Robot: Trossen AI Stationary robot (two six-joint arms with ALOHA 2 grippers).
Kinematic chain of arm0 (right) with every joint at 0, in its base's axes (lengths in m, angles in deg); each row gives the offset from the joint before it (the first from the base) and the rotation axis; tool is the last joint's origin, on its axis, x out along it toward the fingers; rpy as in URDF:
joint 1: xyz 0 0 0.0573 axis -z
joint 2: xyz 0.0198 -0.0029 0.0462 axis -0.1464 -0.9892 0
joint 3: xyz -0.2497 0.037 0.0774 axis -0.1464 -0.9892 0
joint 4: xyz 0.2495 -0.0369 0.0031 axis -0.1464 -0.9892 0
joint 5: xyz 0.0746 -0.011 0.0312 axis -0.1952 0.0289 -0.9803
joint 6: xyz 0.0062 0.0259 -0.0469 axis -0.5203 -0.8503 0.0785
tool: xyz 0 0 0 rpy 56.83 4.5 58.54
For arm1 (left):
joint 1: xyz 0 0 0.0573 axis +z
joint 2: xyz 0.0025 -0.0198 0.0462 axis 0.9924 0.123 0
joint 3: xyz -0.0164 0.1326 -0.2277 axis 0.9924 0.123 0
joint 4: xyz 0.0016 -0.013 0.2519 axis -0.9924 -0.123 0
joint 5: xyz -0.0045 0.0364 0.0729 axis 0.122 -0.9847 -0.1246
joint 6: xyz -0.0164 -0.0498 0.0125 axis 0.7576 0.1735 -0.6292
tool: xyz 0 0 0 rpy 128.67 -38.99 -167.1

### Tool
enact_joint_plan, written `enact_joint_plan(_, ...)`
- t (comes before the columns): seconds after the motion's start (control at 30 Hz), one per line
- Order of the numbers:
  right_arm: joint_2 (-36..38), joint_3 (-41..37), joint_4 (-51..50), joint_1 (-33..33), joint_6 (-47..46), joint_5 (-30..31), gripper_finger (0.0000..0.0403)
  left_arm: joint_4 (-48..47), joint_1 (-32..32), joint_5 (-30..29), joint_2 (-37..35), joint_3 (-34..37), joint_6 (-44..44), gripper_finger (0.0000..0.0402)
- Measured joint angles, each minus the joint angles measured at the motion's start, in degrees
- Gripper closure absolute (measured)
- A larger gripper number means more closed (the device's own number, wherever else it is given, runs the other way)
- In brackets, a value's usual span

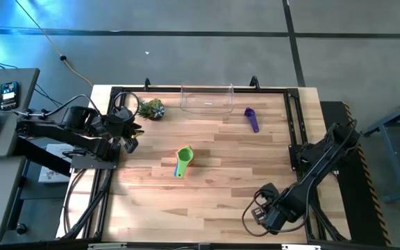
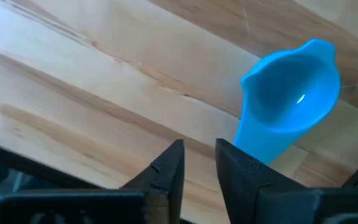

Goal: Nest measuring cups in basket
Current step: Stack the light blue measuring cup on top of the green measuring cup

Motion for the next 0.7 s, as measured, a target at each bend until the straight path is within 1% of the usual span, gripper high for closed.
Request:
enact_joint_plan(0.17, -2.3, 0.0, -1.9, -0.1, -0.3, -1.3, 0.0275, 0.0, 0.0, 0.0, 0.0, 0.0, 0.5, 0.0298)
enact_joint_plan(0.3, -4.6, 0.0, -4.0, -0.1, -0.4, -1.4, 0.0258, 0.0, 0.0, 0.0, 0.0, 0.0, 0.5, 0.0298)
enact_joint_plan(0.6, -9.7, 0.0, -5.3, 0.5, 1.3, -1.6, 0.0254, 0.0, 0.0, 0.0, 0.0, 0.0, 0.5, 0.0298)
enact_joint_plan(0.7, -10.5, 0.0, -5.8, 0.9, 1.3, -1.8, 0.0268, 0.0, 0.0, 0.0, 0.0, 0.0, 0.5, 0.0298)
